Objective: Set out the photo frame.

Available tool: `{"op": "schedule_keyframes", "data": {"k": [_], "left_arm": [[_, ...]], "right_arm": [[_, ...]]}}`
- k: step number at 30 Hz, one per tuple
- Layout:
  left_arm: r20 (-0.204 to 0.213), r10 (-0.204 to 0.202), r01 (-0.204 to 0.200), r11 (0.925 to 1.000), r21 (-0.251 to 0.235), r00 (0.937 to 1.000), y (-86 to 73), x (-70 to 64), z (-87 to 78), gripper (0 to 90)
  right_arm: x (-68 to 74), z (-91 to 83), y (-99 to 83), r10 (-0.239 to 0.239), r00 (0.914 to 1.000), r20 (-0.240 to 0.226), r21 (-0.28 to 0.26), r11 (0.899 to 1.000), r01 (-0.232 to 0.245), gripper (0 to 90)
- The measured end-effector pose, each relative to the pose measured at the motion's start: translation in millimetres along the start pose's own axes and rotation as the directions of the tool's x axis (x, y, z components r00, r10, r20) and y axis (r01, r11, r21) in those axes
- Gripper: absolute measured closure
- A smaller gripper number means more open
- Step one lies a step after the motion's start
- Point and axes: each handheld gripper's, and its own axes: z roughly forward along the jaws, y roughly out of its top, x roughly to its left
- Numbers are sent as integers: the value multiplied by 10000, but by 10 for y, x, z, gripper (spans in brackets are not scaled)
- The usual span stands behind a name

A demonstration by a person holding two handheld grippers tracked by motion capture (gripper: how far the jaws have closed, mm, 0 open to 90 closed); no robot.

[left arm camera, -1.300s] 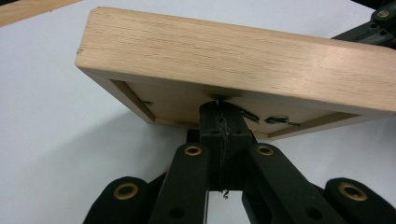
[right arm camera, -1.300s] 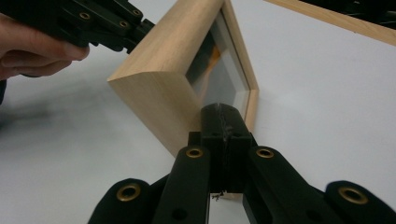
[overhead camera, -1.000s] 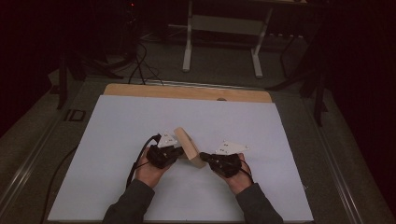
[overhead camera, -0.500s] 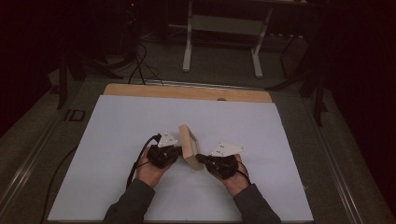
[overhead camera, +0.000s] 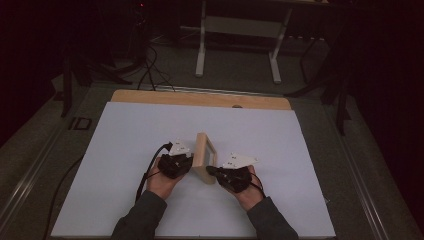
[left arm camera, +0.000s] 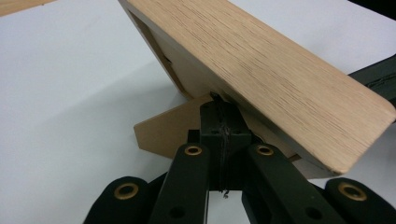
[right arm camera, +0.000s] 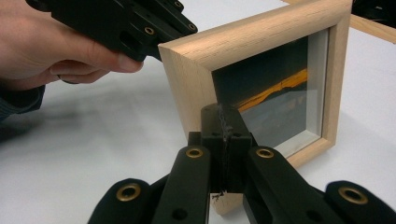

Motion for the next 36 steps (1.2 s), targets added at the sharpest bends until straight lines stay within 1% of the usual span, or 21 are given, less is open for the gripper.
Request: {"op": "schedule_keyframes", "data": {"k": [3,10,14,17,21,22,24,26,29,30,32,34,36], "left_arm": [[-13,-29,29,10000,27,10000,-2,8,9,900],[142,-141,141,9999,-2,9998,-8,34,19,900],[121,-159,159,9999,-28,9998,-10,38,19,897],[23,-238,239,9997,-107,9997,-11,55,3,852],[-239,-342,336,9991,-257,9991,-12,75,-46,780],[-403,-415,401,9986,-338,9983,-19,80,-70,752],[-591,-553,525,9975,-482,9967,-34,95,-110,687],[-693,-736,691,9955,-642,9949,-48,111,-154,637],[-742,-1019,956,9918,-849,9920,-51,132,-219,576],[-726,-1046,976,9907,-947,9919,-54,134,-235,563],[-848,-1145,1056,9891,-1023,9898,-63,134,-277,542],[-768,-1188,1103,9881,-1070,9899,-74,139,-307,524],[-772,-1233,1132,9858,-1238,9894,-87,129,-352,505]], "right_arm": [[8,9,3,-7,10000,-35,-13,10000,7,896],[20,22,10,3,10000,-76,-6,10000,-3,895],[11,21,10,-4,10000,-87,-2,10000,4,876],[-2,14,10,-37,9999,-114,-18,10000,36,851],[-16,-7,9,-51,10000,-63,-41,10000,51,823],[-21,-12,8,-49,10000,-40,-59,10000,48,813],[-38,-33,0,22,10000,-13,-83,10000,-22,797],[-56,-54,-9,64,10000,42,-66,10000,-64,775],[-87,-87,-26,103,9998,141,-65,9999,-103,739],[-97,-94,-32,145,9997,183,-66,9999,-143,724],[-118,-111,-44,180,9996,240,-45,9998,-179,699],[-133,-123,-57,213,9993,294,-22,9998,-212,679],[-156,-142,-79,287,9990,347,18,9996,-288,656]]}}
